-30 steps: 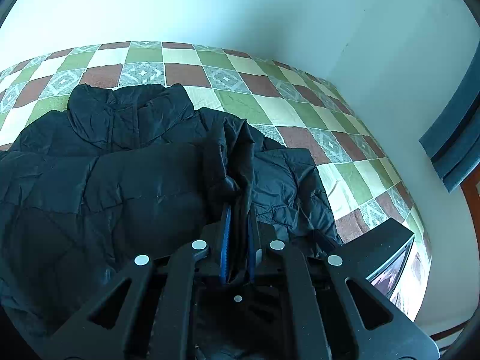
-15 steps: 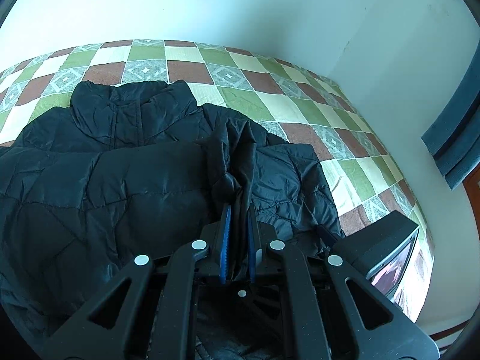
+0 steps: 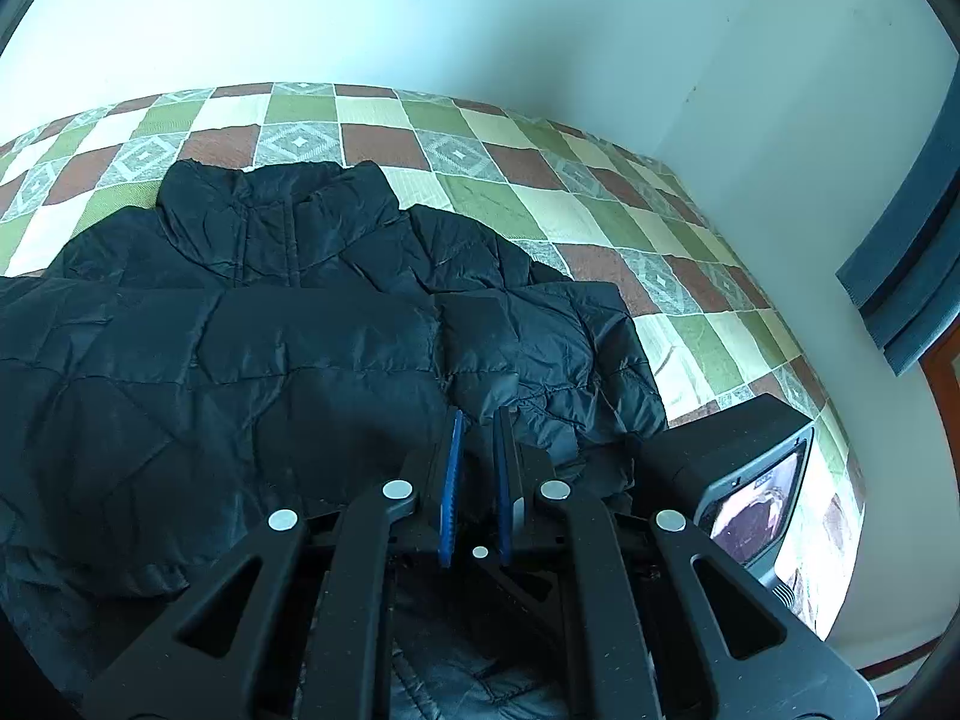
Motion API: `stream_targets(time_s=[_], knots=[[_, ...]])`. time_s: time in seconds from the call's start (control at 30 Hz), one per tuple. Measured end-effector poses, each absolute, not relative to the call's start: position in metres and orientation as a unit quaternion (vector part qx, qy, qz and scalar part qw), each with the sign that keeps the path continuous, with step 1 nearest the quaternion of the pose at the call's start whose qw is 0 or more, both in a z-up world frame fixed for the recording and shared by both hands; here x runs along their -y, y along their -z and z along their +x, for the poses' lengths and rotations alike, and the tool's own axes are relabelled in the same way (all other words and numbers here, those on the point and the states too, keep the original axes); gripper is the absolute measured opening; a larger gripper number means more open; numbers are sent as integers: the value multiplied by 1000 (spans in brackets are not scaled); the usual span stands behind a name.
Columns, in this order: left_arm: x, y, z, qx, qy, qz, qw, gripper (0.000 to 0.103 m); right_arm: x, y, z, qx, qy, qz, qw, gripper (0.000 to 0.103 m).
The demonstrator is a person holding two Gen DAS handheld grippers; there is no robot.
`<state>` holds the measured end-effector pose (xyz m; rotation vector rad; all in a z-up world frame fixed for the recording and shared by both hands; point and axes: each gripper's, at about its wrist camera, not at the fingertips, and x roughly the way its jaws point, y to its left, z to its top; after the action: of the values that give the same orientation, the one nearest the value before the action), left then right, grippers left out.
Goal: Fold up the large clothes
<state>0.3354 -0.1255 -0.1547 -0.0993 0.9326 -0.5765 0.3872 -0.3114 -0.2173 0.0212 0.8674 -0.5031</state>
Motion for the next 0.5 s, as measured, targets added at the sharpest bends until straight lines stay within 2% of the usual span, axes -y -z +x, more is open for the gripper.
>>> stream_targets(time_s=[0.1,0.17,0.5], knots=[[117,149,332,-437,267,-47,857,14,312,217,387,-416,241,10,877,89],[107,146,328,-430,255,-41,865,21,312,217,386,-416,241,10,877,89],[1,141,324,-409,135,-35,902,28,312,217,386,-416,241,10,877,89]])
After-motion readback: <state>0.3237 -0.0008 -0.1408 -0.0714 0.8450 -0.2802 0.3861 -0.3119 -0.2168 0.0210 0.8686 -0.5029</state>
